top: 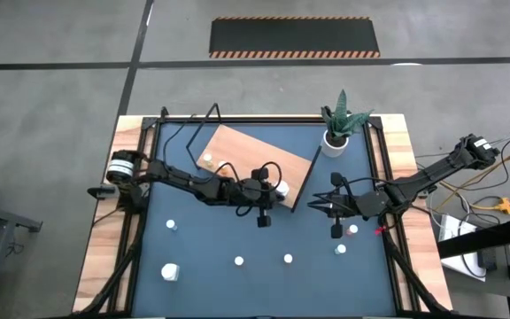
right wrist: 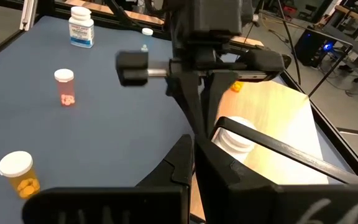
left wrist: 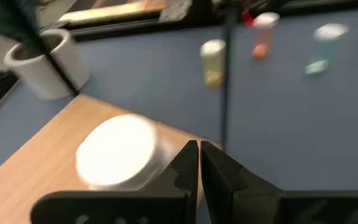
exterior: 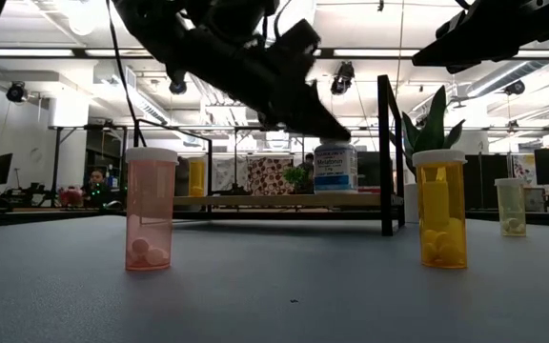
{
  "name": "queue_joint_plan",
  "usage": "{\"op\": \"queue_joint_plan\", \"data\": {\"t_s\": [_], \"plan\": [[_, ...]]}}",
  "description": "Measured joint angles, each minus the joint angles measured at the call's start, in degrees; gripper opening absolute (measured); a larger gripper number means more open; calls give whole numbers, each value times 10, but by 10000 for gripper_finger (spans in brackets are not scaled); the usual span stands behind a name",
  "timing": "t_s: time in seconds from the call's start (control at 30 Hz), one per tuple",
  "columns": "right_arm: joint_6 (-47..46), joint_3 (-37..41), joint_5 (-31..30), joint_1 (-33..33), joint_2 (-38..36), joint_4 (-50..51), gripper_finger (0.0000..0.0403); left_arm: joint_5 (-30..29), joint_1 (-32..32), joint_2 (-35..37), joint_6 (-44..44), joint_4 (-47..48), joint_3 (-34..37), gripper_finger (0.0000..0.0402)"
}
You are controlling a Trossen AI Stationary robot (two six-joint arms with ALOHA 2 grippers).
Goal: Pick and place medicine bottles onto shelf by color
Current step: Put the right white pill bottle on the shelf
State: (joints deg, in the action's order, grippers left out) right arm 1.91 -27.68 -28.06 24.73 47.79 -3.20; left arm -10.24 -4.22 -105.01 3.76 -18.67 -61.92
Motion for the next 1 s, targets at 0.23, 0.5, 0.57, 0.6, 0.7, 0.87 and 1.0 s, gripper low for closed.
{"op": "queue_joint_plan", "data": {"t_s": [0.23, 0.5, 0.57, 0.6, 0.7, 0.87, 1.0], "plan": [[-1, 0, 0, 0, 0, 3, 9, 22, 1, 54, 54, 6, -5, 0], [-5, 0, 0, 0, 0, 5, 9, -10, 43, 55, 101, 12, -5, 0], [-5, 0, 0, 0, 0, 5, 9, -9, 47, 47, 101, 19, -3, 0], [-5, 0, 0, 0, 0, 5, 9, -9, 47, 42, 101, 19, -2, 0], [-5, 0, 0, 0, 0, 5, 9, -7, 46, 38, 95, 20, 1, 0], [-5, 0, 0, 0, 0, 8, 9, -7, 44, 38, 58, 24, 3, 0], [-5, 0, 0, 0, 0, 9, 9, -6, 42, 38, 56, 28, 2, 0]]}}
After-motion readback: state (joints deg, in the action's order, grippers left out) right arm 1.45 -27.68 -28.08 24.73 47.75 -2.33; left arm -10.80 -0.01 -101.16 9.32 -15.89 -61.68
